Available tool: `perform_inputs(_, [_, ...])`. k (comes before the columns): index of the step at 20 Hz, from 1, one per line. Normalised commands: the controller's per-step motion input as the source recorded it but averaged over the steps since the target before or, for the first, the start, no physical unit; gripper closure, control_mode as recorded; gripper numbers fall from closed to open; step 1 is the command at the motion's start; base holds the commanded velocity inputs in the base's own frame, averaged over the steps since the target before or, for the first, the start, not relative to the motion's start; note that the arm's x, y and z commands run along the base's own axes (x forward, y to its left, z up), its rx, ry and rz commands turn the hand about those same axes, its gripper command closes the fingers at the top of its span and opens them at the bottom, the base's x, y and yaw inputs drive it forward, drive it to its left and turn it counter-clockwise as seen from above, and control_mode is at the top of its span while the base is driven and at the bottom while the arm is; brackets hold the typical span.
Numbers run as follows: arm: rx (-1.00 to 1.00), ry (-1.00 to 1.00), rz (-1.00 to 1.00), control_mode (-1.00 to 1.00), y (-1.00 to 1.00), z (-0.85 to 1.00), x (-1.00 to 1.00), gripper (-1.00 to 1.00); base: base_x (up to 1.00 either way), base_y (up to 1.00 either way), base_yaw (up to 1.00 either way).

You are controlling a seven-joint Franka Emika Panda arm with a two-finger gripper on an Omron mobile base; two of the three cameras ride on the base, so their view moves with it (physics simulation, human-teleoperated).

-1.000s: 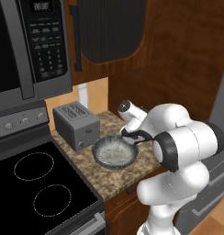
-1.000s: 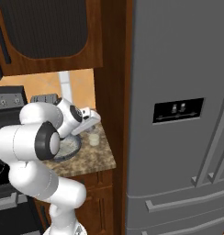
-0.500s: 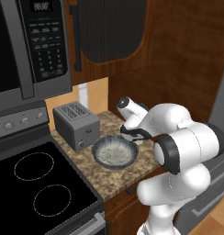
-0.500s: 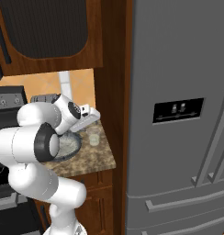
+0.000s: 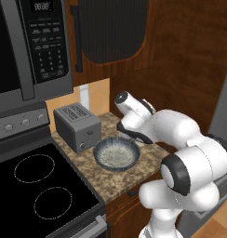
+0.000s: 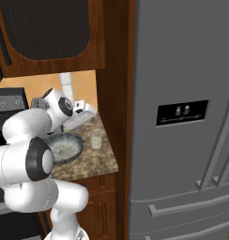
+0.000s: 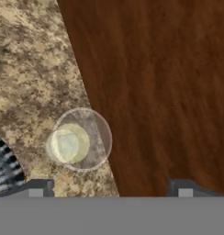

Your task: Grab a lemon wedge from the fridge and one ice cube from the ice bowl, and put them in the glass of lemonade.

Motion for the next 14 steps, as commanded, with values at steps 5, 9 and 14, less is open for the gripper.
perform_inputs(5, [0.19,-0.17,0.01,-1.00,0.38,0.23,-1.00,-1.00,0.00,0.00,0.00])
perform_inputs(9, [0.19,-0.03,0.20,-1.00,0.09,-0.02,-1.00,-1.00,0.00,0.00,0.00])
perform_inputs(14, [0.19,-0.06,0.30,-1.00,-0.06,0.04,-1.00,-1.00,0.00,0.00,0.00])
